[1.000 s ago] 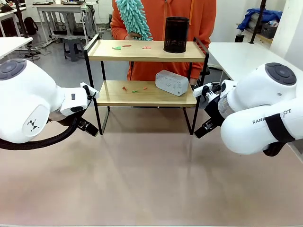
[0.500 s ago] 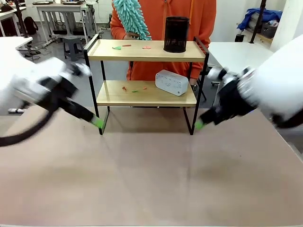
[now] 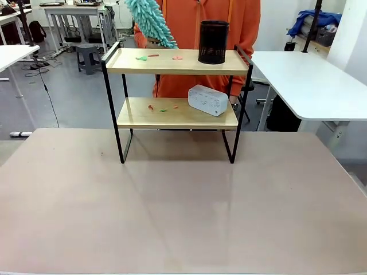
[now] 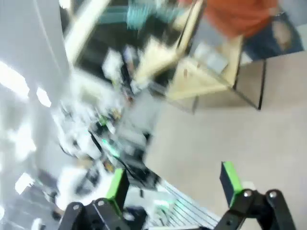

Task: Clean the shelf.
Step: Pick up the Duster from the human.

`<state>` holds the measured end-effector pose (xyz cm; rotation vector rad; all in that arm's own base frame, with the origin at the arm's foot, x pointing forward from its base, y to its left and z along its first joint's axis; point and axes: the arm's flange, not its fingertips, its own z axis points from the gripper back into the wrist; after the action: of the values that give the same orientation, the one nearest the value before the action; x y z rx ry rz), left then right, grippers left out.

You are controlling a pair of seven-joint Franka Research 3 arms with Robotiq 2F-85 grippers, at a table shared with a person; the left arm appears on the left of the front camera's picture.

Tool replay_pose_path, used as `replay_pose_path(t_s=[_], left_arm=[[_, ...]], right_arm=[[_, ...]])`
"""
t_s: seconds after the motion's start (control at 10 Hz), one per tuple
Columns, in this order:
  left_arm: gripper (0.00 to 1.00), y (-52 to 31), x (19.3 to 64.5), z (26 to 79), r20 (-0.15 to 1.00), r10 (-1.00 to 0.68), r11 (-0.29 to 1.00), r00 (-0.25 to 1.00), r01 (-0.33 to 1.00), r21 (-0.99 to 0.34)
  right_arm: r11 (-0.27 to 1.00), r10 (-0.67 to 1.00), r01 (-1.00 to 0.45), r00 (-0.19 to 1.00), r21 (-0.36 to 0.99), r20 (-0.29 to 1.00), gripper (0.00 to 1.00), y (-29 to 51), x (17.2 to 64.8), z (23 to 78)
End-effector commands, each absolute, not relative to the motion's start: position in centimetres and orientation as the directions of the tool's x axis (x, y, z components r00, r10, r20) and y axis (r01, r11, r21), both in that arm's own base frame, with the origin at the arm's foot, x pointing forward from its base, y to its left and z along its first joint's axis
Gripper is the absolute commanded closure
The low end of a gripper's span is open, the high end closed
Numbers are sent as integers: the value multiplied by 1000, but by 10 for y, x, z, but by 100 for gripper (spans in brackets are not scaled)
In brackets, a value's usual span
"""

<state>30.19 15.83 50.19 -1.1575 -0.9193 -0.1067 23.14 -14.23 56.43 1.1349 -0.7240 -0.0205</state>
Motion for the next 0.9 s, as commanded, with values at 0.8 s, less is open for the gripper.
replay_pose_path(t_s=[0.8], left_arm=[[0,205,303,462,542,626,355,560,415,-838]], right_arm=[[288,-645,-156,698,945,312,0,-234,210,501]])
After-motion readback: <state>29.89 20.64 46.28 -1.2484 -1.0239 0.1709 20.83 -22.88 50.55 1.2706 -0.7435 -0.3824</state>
